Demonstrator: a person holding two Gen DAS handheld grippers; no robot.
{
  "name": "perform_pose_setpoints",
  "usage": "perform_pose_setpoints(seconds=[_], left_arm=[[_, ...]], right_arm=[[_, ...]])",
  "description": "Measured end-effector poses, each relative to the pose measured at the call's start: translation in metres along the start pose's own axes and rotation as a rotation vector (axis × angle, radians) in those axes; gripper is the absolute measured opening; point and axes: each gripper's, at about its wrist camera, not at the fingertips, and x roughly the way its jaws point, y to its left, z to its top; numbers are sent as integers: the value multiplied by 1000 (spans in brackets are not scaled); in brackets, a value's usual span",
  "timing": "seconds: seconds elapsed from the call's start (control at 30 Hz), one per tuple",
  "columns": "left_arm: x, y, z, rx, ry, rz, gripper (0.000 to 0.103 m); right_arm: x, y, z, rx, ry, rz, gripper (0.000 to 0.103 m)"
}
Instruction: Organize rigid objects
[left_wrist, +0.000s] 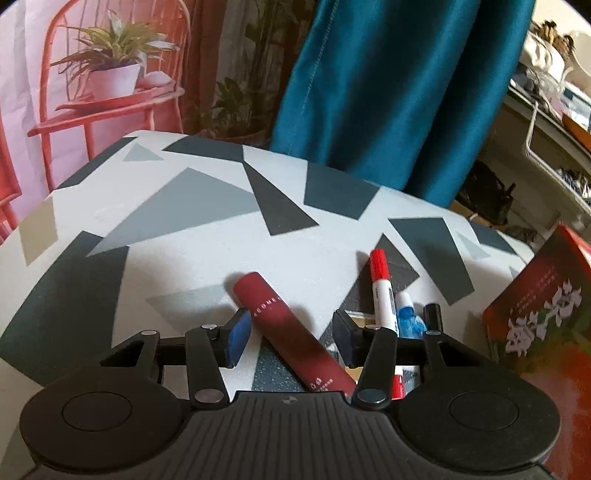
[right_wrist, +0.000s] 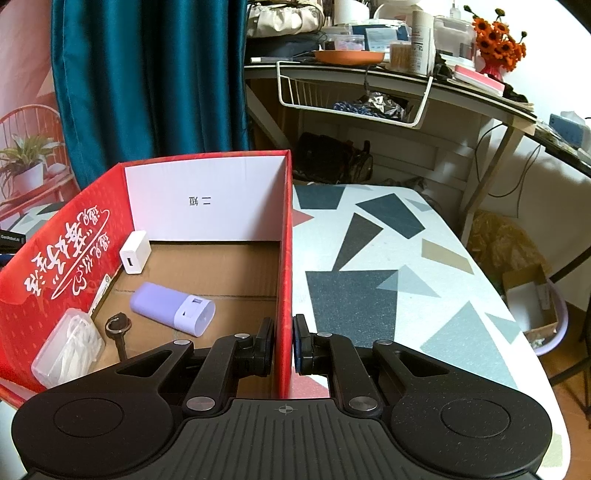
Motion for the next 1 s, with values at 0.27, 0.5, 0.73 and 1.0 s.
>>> perform_pose_setpoints(seconds=[0.27, 0.5, 0.73, 1.0], left_arm=[[-15, 1, -21, 52, -27, -41, 24], [-39, -6, -48, 171, -28, -64, 24], [-47, -3, -65, 145, -5, -72, 24], [-59, -5, -73, 29, 39, -109, 33]], right_arm=[[1, 0, 0, 3, -2, 0, 10], [1, -1, 1, 8, -4, 1, 10], [0, -1, 0, 9, -6, 1, 10], [-1, -1, 0, 9, -6, 1, 10]])
